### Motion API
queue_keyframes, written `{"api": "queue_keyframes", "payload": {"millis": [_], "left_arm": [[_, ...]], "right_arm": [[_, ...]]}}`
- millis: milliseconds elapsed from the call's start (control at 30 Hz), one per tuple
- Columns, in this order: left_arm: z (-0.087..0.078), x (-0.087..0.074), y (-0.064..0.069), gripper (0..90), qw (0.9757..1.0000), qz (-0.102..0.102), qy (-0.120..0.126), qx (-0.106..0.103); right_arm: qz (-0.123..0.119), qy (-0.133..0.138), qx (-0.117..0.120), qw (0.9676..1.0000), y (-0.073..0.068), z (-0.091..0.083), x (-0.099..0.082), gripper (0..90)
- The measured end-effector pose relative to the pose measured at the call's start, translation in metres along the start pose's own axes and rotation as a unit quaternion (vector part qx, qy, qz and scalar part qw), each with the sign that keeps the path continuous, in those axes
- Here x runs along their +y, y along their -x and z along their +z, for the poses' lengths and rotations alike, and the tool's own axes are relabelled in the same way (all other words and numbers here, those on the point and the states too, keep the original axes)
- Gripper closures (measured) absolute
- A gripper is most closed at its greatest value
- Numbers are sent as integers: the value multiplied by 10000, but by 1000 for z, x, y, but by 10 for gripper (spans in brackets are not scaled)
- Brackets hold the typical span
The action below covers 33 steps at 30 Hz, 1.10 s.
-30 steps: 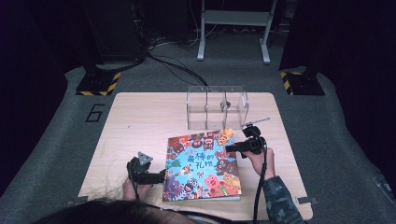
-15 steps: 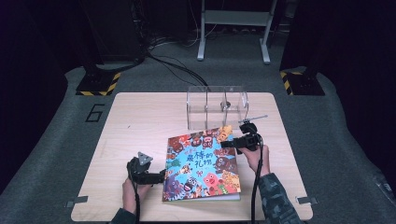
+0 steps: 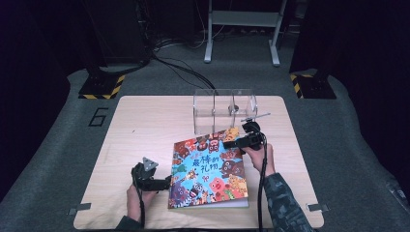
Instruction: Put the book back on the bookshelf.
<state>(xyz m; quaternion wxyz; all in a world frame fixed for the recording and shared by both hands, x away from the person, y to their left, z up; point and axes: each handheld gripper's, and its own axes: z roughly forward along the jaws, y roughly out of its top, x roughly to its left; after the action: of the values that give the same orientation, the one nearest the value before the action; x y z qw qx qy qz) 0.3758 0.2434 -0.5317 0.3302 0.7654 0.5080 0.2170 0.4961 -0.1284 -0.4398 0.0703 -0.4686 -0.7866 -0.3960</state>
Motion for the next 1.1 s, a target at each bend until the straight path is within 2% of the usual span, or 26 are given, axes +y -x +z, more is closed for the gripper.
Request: {"api": "queue_keyframes", "payload": {"millis": [33, 100, 167, 333, 600, 667, 700, 767, 833, 1100], "left_arm": [[0, 0, 0, 13, 10000, 1, -6, -6], [0, 0, 0, 14, 10000, -11, 14, 9], [0, 0, 0, 14, 10000, -4, 14, 6], [0, 0, 0, 14, 10000, -6, 15, 5], [0, 0, 0, 16, 10000, -7, 19, 10], [0, 0, 0, 17, 10000, -6, 20, 2], [0, 0, 0, 17, 10000, -7, 21, 1], [0, 0, 0, 17, 10000, 2, 20, 0], [0, 0, 0, 18, 10000, 9, 24, -8], [0, 0, 0, 19, 10000, 21, 28, -25]], "right_arm": [[83, -19, 23, 10000, 0, 3, 1, 439], [-20, -79, 13, 10000, -1, 7, 4, 437], [-57, -26, 13, 10000, 1, 9, 6, 443], [-79, -39, 24, 10000, 3, 12, 7, 439], [-180, -122, 78, 9997, -4, 17, 9, 308], [-214, -154, 54, 9996, -6, 18, 11, 314], [-328, -198, 32, 9993, -6, 19, 13, 328], [-310, -220, 10, 9993, -8, 20, 16, 402], [-283, -166, 220, 9992, -6, 19, 19, 470], [-130, -152, 340, 9992, -4, 21, 21, 509]]}}
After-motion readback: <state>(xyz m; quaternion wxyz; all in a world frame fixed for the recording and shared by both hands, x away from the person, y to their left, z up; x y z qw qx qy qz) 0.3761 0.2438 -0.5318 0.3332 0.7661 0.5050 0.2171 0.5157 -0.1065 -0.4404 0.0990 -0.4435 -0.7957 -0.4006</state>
